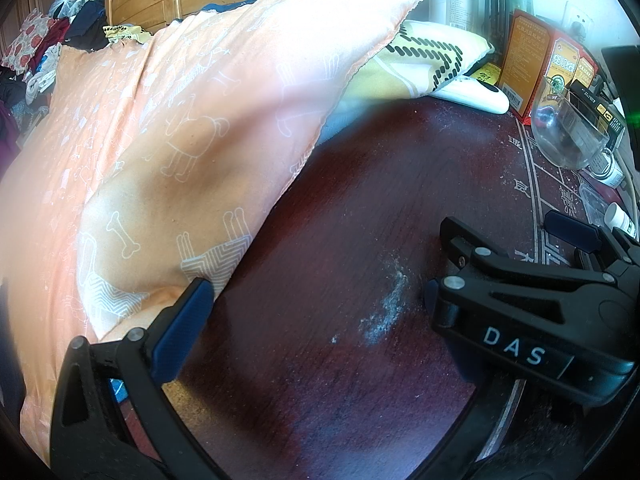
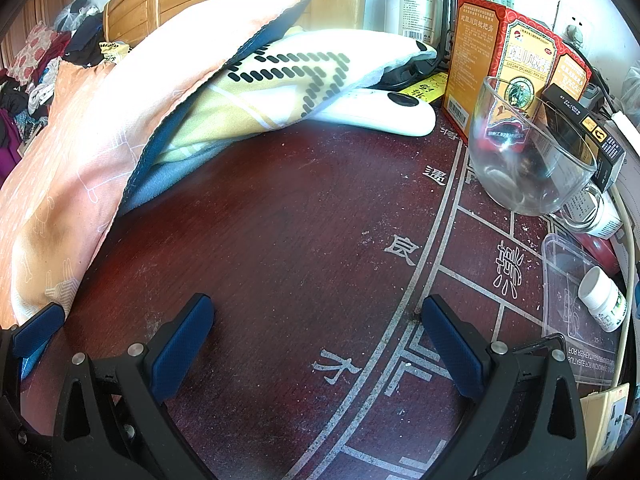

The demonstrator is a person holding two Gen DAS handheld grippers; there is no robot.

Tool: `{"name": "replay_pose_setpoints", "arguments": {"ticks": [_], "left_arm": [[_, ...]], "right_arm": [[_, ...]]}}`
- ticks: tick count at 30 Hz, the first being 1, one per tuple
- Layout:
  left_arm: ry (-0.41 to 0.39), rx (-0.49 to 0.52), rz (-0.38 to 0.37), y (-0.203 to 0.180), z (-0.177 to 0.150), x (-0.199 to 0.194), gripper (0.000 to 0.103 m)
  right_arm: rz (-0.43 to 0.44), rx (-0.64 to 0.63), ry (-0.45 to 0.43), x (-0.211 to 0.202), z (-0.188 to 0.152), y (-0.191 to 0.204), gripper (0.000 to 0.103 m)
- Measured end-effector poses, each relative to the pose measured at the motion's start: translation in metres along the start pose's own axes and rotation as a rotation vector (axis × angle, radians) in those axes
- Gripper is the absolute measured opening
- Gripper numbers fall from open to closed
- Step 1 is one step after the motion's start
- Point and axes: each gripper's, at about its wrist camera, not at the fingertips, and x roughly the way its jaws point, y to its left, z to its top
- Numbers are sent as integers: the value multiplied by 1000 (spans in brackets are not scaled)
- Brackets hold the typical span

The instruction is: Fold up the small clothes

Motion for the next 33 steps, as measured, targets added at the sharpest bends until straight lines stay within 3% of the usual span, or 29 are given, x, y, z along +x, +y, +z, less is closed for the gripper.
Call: {"name": "replay_pose_setpoints", "arguments": {"ticks": [4, 33], "left_arm": [[1, 0, -1, -25, -11, -18, 103], [2, 1, -3, -36, -15, -25, 103]], "right_arm": [[0, 0, 0, -1, -1, 0, 103], [0, 0, 0, 0, 0, 1, 103]]}}
